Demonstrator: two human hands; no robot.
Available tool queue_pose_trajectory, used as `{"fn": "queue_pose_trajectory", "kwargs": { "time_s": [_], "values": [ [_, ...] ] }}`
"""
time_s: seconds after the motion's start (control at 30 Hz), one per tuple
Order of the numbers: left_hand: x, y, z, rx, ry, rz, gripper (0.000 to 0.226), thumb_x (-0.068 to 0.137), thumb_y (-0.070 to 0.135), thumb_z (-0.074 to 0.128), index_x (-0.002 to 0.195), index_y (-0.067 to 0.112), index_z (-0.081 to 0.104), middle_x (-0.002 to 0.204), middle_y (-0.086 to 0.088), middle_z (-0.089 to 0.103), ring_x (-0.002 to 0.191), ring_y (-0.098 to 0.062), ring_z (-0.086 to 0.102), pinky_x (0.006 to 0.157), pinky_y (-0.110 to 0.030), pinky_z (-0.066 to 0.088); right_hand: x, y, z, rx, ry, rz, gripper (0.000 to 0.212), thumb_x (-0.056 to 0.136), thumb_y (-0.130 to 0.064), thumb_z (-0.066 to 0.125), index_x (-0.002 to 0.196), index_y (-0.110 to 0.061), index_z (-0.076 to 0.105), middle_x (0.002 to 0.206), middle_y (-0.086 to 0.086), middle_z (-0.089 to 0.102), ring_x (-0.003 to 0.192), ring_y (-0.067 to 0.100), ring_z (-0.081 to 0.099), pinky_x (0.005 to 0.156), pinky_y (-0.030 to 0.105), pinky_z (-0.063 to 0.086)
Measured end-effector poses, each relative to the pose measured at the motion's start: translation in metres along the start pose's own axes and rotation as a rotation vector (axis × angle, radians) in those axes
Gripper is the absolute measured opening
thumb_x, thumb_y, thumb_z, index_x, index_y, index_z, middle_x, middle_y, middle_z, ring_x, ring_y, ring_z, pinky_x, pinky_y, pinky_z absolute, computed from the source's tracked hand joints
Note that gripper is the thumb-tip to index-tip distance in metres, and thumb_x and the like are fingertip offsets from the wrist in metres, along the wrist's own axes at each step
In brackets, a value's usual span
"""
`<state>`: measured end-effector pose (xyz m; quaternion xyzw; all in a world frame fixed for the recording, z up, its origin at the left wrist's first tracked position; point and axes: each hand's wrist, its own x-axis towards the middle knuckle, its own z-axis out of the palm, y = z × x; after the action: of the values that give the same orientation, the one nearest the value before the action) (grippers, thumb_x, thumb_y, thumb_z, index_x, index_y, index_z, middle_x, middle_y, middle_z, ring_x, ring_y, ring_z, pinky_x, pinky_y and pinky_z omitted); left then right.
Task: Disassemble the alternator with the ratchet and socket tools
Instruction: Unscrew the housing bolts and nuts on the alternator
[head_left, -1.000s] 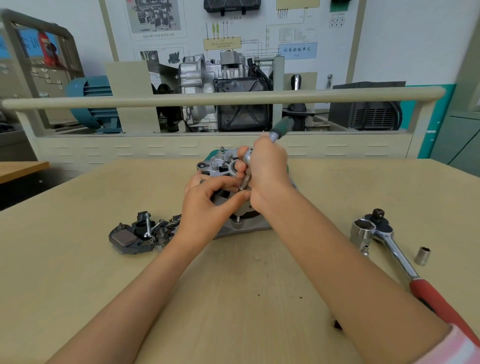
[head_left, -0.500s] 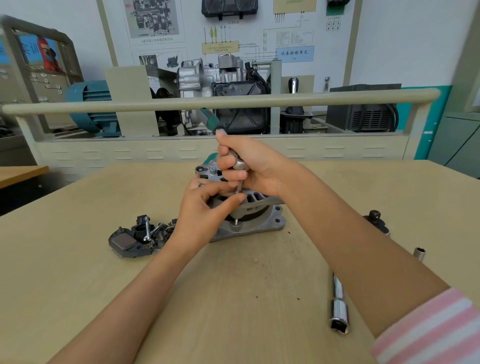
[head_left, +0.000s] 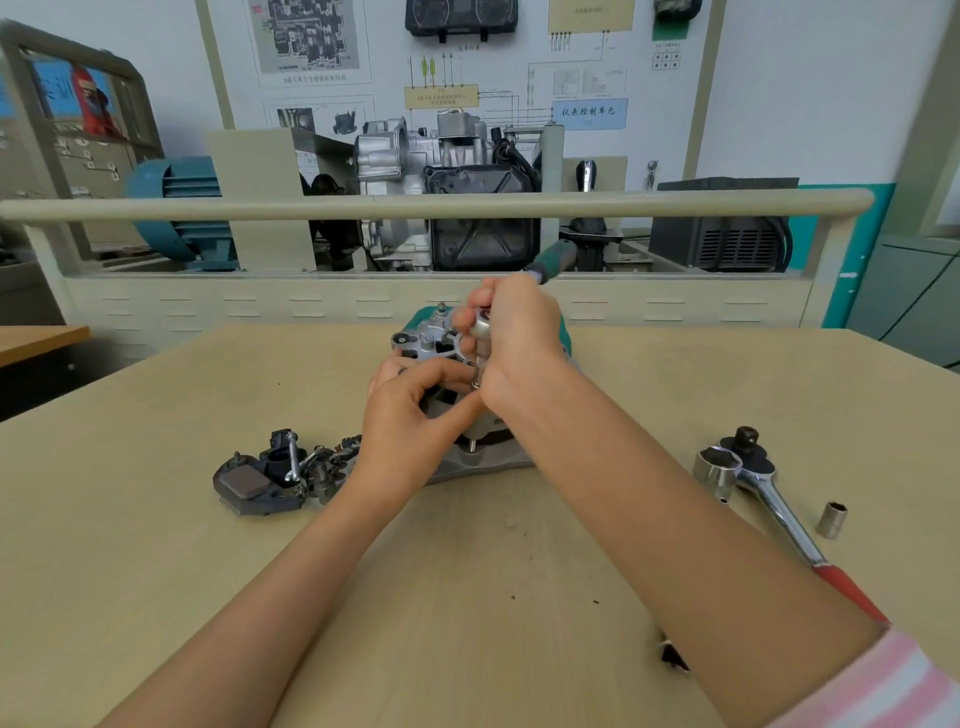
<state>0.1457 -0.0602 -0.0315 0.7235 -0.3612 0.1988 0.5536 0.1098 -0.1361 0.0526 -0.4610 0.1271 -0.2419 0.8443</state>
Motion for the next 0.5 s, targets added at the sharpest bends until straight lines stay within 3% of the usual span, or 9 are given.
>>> {"fn": "queue_pose_trajectory", "kwargs": {
  "time_s": [0.13,0.23,0.3,0.4,0.5],
  "values": [
    [-0.001,0.001,0.0,-0.016,-0.008,-0.021,0.017,0.072,0.021,0.066,0.069,0.036,0.06,0.069,0.014,0.058,0.09,-0.019,0.045,0.078,-0.027,0.038,0.001,0.005,0.0,-0.119,-0.035,-0.08,0.027,0.099,-0.016,0.034,0.074,-0.012,0.044,0.05,-0.002,0.04,0.032,0.009,0.027,0.032,0.013,0.021],
    [0.0,-0.003,-0.001,-0.027,-0.042,-0.032,0.011,0.079,0.016,0.069,0.08,0.027,0.068,0.079,0.0,0.066,0.095,-0.022,0.047,0.084,-0.034,0.042,0.005,0.002,0.0,-0.238,-0.146,-0.027,0.04,0.101,-0.039,0.033,0.073,-0.012,0.046,0.037,-0.007,0.04,0.024,0.006,0.024,0.03,0.013,0.019],
    [0.001,-0.005,-0.001,-0.02,-0.034,-0.034,0.011,0.08,0.017,0.07,0.086,0.026,0.07,0.082,0.004,0.064,0.097,-0.021,0.047,0.086,-0.028,0.041,0.01,-0.004,-0.004,-0.313,-0.286,0.075,0.04,0.101,-0.041,0.03,0.075,-0.014,0.043,0.034,-0.01,0.038,0.023,0.006,0.022,0.033,0.013,0.019],
    [0.001,-0.004,-0.001,-0.022,-0.008,-0.036,0.018,0.079,0.02,0.072,0.081,0.037,0.066,0.08,0.012,0.054,0.097,-0.015,0.047,0.08,-0.012,0.037,0.018,-0.013,-0.01,-0.392,-0.584,0.239,0.038,0.102,-0.039,0.03,0.075,-0.014,0.04,0.035,-0.01,0.034,0.023,0.004,0.021,0.032,0.016,0.018],
    [0.001,-0.004,-0.002,-0.025,-0.006,-0.018,0.024,0.078,0.019,0.073,0.074,0.041,0.063,0.081,0.015,0.054,0.099,-0.015,0.048,0.083,-0.015,0.038,0.022,-0.017,-0.012,-0.457,-0.758,0.313,0.039,0.101,-0.039,0.033,0.074,-0.013,0.042,0.037,-0.011,0.032,0.023,0.002,0.021,0.031,0.016,0.019]
  ]
}}
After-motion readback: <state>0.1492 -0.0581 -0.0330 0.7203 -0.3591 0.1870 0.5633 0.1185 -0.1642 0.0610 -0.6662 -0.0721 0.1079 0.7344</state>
